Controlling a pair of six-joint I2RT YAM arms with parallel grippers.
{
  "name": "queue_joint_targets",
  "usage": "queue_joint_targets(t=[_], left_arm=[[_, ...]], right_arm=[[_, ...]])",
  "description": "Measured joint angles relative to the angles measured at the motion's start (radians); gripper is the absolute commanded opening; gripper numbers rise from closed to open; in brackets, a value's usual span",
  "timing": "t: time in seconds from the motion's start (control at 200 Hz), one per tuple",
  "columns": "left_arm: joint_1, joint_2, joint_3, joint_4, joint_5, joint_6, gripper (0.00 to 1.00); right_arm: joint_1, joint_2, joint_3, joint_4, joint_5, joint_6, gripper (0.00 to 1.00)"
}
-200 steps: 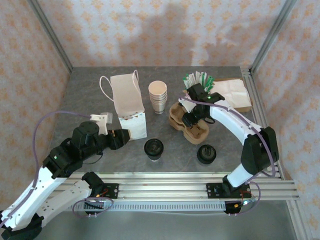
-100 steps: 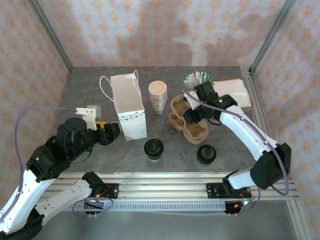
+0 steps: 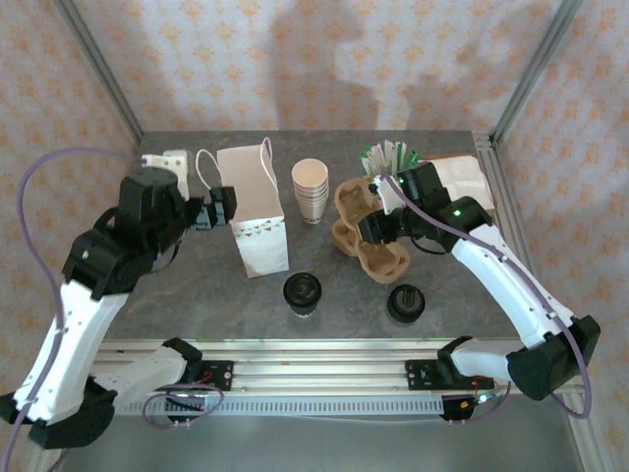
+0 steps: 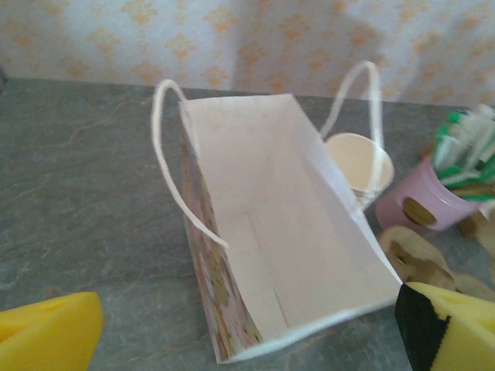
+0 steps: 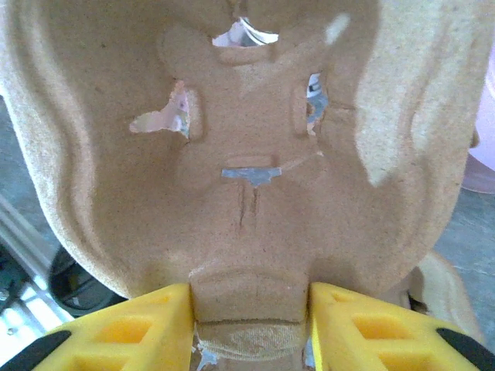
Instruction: Pack the takeout coffee
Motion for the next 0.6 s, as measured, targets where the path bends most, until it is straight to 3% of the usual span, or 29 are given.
queue_joint_targets(t=[0.12, 0.23, 0.601], left_arm=[[0.132, 0.092, 0.008, 0.025, 0.098, -0.006, 0.85], [0.199, 0.137, 0.008, 0.045, 0.17, -0.026, 0.72], [0.235, 0.165, 0.008, 0.153, 0.222, -0.043, 0.29]], right_arm=[[0.024, -0.021, 0.0, 0.012, -0.01, 0.032, 0.42], [0.045, -0.025, 0.0, 0.02, -0.013, 0.061, 0.42], [0.115, -0.054, 0.06, 0.098, -0.013, 0.195, 0.42]])
